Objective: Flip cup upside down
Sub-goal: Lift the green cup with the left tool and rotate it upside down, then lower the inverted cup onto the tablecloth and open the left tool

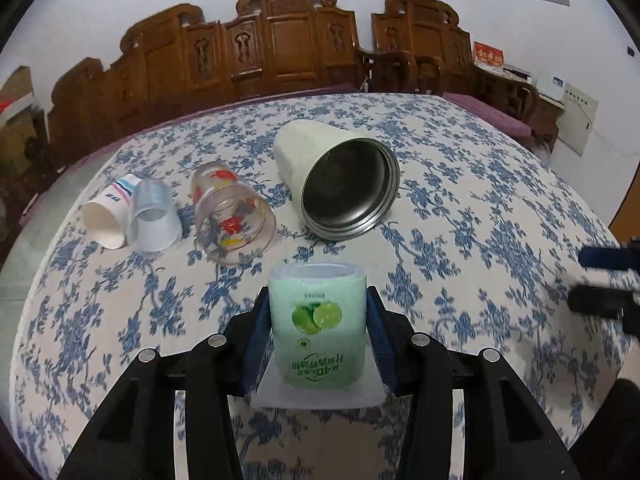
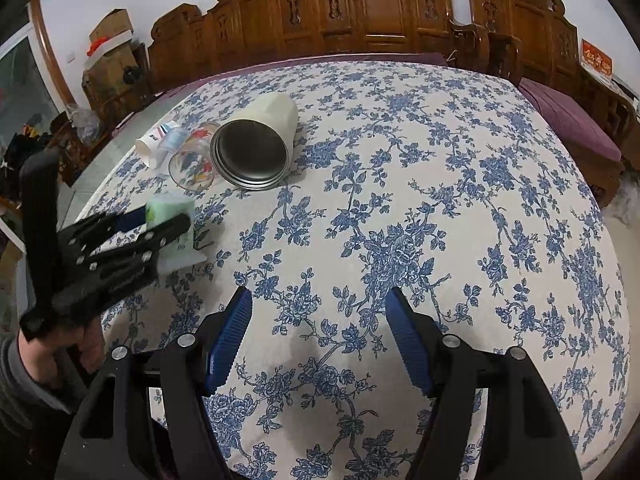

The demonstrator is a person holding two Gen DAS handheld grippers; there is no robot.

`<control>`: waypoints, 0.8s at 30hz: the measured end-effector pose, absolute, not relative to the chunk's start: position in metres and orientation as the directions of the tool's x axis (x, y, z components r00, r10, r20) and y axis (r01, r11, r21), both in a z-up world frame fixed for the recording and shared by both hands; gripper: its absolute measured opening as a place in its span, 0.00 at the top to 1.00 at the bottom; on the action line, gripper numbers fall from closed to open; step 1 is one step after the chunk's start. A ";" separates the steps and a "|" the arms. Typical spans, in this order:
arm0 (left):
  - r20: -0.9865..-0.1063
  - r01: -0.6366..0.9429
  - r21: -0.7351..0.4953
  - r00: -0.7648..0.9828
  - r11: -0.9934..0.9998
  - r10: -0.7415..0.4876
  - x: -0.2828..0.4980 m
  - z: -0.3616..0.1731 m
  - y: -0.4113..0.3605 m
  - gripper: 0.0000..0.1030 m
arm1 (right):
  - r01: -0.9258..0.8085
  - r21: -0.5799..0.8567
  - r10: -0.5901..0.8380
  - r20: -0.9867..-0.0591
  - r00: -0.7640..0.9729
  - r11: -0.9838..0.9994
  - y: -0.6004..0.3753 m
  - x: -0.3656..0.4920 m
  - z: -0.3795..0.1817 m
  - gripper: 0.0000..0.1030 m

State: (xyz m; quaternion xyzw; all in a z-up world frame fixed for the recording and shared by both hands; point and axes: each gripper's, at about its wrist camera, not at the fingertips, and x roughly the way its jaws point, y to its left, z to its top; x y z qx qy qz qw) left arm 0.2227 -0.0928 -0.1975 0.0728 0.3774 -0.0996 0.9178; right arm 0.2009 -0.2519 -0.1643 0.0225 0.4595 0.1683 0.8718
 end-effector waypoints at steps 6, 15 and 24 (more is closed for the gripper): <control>-0.722 0.234 0.038 0.678 0.971 -0.135 0.209 -0.198 -0.087 0.58 | -0.278 0.189 0.314 -0.792 0.523 0.942 -0.249 0.200 -0.163 0.31; -0.744 0.235 0.029 0.654 0.972 -0.136 0.202 -0.202 -0.082 0.57 | -0.287 0.179 0.311 -0.790 0.528 0.941 -0.241 0.195 -0.161 0.31; -0.763 0.233 0.028 0.633 0.972 -0.130 0.197 -0.200 -0.076 0.55 | -0.291 0.177 0.313 -0.786 0.533 0.940 -0.234 0.190 -0.156 0.31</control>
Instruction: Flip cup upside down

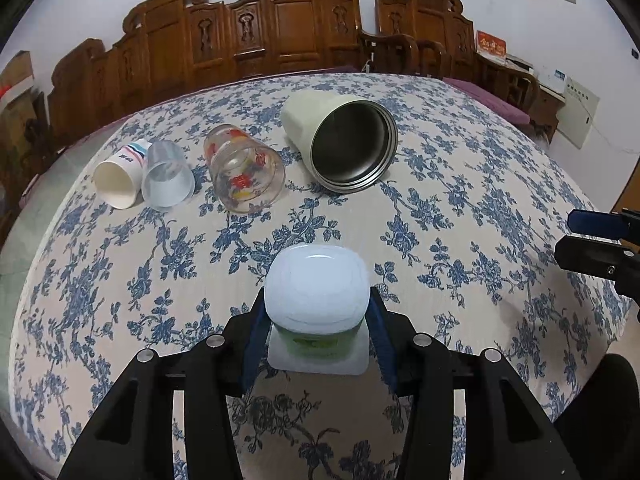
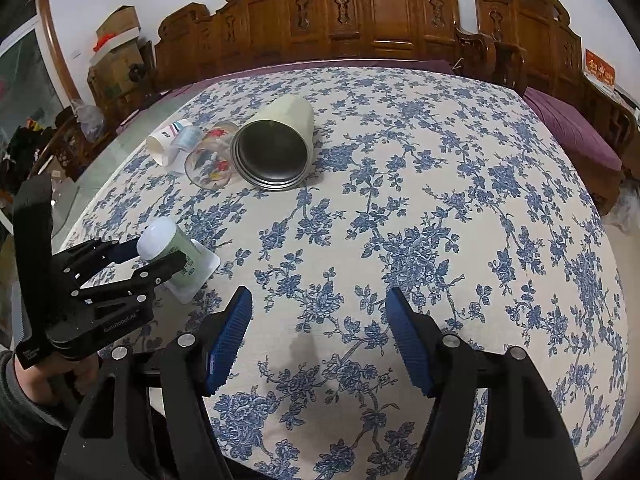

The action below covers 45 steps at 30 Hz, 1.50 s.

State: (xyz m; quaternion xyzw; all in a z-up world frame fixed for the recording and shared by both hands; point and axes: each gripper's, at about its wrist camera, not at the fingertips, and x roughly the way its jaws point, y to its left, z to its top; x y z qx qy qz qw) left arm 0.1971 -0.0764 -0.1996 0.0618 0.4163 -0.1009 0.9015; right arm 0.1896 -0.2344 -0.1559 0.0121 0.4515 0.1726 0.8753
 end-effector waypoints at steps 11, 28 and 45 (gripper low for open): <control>-0.737 0.208 0.034 0.666 0.978 -0.115 0.170 -0.164 -0.053 0.28 | -0.285 0.184 0.323 -0.745 0.584 0.941 -0.223 0.169 -0.128 0.31; -0.708 0.135 0.044 0.703 0.990 -0.065 0.089 -0.100 -0.011 0.08 | -0.264 0.194 0.326 -0.644 0.692 0.945 -0.196 0.096 -0.081 0.02; -0.527 0.060 0.052 0.849 0.997 -0.024 0.008 -0.026 -0.002 0.08 | -0.272 0.150 0.310 -0.417 0.854 0.951 -0.193 0.008 -0.007 0.02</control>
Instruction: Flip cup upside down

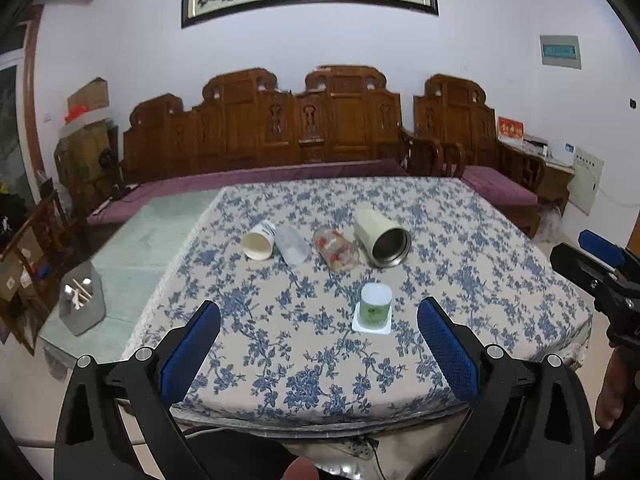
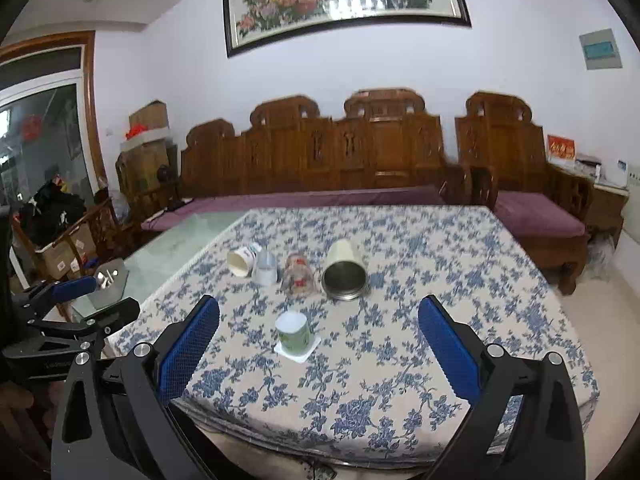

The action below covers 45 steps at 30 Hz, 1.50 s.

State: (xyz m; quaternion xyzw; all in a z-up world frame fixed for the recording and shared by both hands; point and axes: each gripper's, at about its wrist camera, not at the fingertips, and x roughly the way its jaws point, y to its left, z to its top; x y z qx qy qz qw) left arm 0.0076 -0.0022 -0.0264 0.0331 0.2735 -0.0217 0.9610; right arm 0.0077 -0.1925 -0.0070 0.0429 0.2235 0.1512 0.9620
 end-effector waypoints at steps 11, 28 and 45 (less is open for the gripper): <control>-0.482 0.027 0.052 0.876 0.998 0.001 -0.010 -0.012 -0.001 0.08 | -0.253 0.152 0.292 -0.381 0.877 0.956 -0.198 -0.002 0.002 0.02; -0.468 0.034 0.044 0.884 0.998 -0.010 -0.013 -0.008 -0.001 0.08 | -0.245 0.154 0.286 -0.385 0.878 0.957 -0.200 -0.001 -0.002 0.02; -0.454 0.020 0.044 0.891 0.999 0.002 -0.015 -0.005 -0.001 0.08 | -0.247 0.157 0.289 -0.378 0.880 0.956 -0.196 0.000 -0.004 0.02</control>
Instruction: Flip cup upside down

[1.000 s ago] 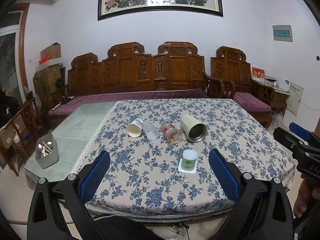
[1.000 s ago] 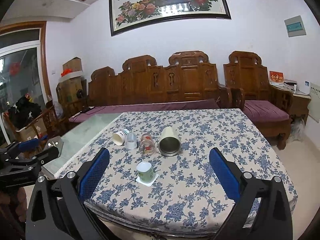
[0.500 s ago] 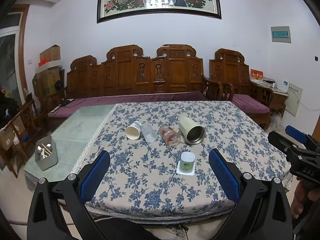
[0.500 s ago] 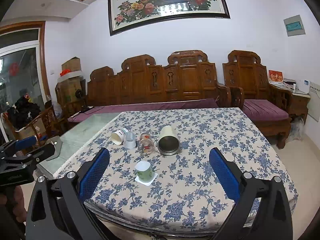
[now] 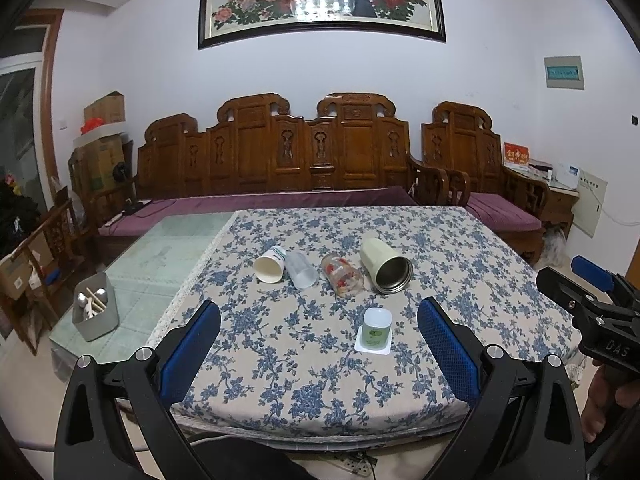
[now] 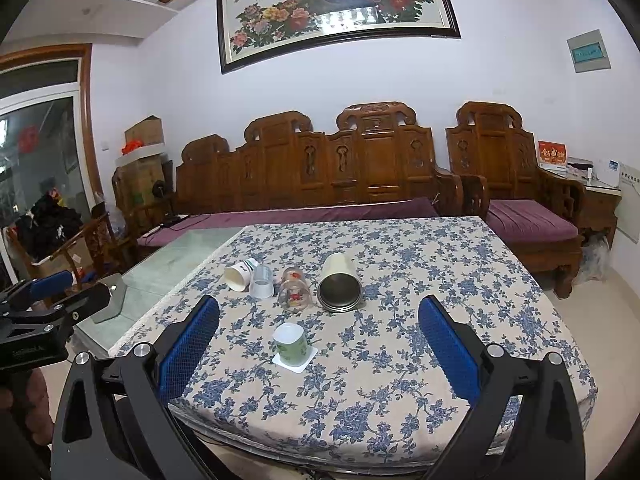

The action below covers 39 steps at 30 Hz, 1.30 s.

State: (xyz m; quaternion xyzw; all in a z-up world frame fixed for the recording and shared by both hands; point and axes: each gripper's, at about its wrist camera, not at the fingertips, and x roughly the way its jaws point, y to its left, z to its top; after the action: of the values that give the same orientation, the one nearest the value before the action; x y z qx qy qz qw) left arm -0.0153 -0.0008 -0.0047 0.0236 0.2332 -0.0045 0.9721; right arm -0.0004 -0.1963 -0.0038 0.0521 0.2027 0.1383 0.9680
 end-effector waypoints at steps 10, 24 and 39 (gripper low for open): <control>-0.450 0.022 0.043 0.893 0.999 0.000 -0.015 -0.003 -0.001 0.08 | -0.248 0.157 0.290 -0.373 0.881 0.956 -0.193 -0.003 -0.002 0.02; -0.438 0.023 0.040 0.899 0.999 -0.003 -0.017 0.000 -0.002 0.08 | -0.248 0.157 0.290 -0.373 0.881 0.956 -0.195 -0.003 -0.002 0.02; -0.430 0.025 0.038 0.903 0.999 -0.006 -0.017 0.002 -0.003 0.08 | -0.248 0.159 0.291 -0.373 0.881 0.956 -0.194 -0.003 -0.003 0.02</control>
State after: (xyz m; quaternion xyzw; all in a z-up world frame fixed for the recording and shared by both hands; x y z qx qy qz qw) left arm -0.0169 -0.0026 0.0023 0.0215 0.2206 -0.0078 0.9751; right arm -0.0027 -0.1943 -0.0030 0.0531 0.2000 0.1391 0.9684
